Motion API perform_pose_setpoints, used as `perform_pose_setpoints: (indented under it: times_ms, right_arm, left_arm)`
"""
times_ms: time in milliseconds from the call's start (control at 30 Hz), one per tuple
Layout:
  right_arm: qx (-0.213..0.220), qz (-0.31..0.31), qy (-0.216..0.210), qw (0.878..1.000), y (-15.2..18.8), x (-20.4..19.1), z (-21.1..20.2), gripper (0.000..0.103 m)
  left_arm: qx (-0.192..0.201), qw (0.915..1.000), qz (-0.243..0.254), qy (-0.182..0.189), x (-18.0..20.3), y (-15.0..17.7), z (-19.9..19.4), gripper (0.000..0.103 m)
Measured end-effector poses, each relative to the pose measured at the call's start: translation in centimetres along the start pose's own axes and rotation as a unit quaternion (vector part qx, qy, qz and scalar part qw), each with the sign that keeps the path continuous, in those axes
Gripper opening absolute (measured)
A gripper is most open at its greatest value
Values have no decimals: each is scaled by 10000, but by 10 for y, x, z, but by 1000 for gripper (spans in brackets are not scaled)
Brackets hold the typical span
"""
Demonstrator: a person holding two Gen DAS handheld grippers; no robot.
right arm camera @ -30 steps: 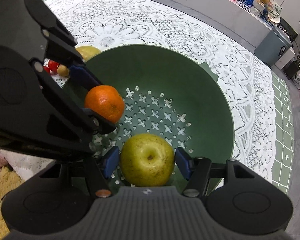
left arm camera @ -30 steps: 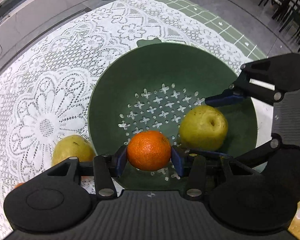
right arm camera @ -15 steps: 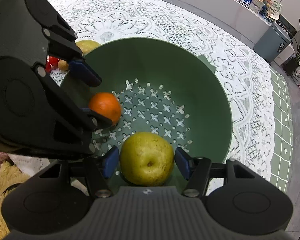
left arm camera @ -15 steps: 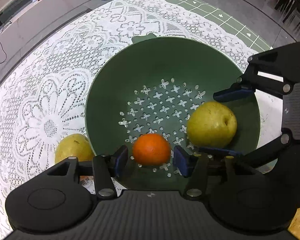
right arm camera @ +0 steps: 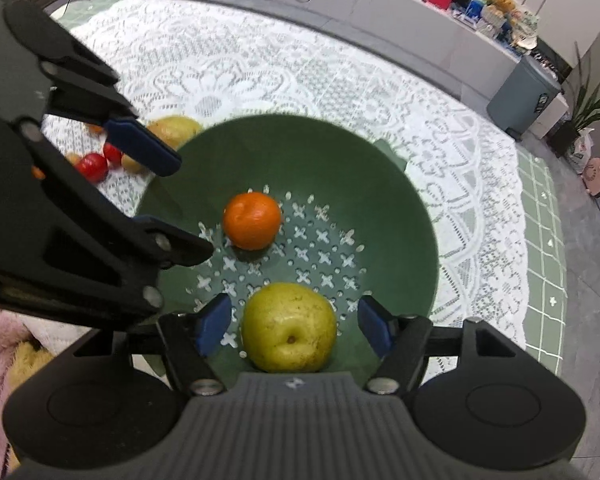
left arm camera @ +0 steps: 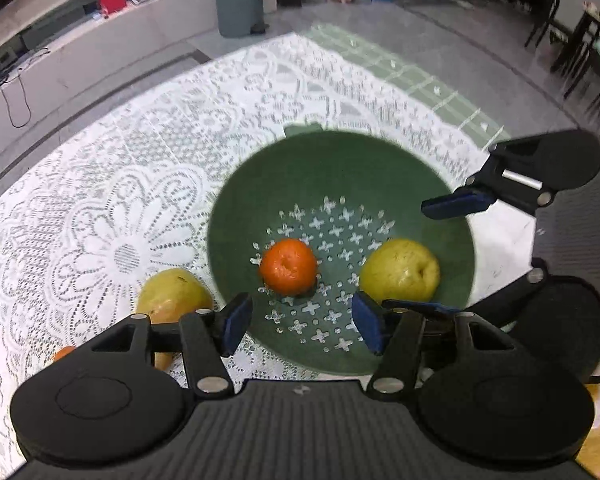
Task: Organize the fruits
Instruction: 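Lower both fruits into the green colander and open both grippers, then move the right gripper to the yellow pear while the left gripper reaches another mandarin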
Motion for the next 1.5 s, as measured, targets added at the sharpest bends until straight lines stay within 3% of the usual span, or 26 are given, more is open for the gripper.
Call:
perform_pose_setpoints:
  times_ms: [67,133,367,700,1200,1500]
  right_arm:
    - [105,103,95,9998,-1,0,-7,71]
    - [262,309,204,9990,-1,0,-14,82]
    - [779,1168,150,9900,3,-9,-36,82]
    - [1250,1752,55,9766,0,-44,-46,82]
    - [1287,1368,-385,9815,-37,-118,-25,82]
    - [1193,997,-236,9876,-54,-136,-7,82]
  left_arm:
    - [158,9998,-93,12,-3,3,-13,69]
    - [319,9993,-185,-15,-8,6,-26,70]
    - [783,9951,-594,-107,-27,22,-61,70]
    - [1167,9838,-1342,-212,-71,53,-86,70]
    - [1246,9590,-2545,61,-151,97,-89,72]
    - [1252,9483,-2912,167,-181,106,-73,71]
Point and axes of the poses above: each gripper's, at about its wrist camera, not at the fingertips, and z roughly the way its jaws point, x to its right, y to its underside, the point moved 6 cm from there along z, roughly the way its jaws point, and after that the axes turned 4 degrees about -x, right-handed, at the moved point
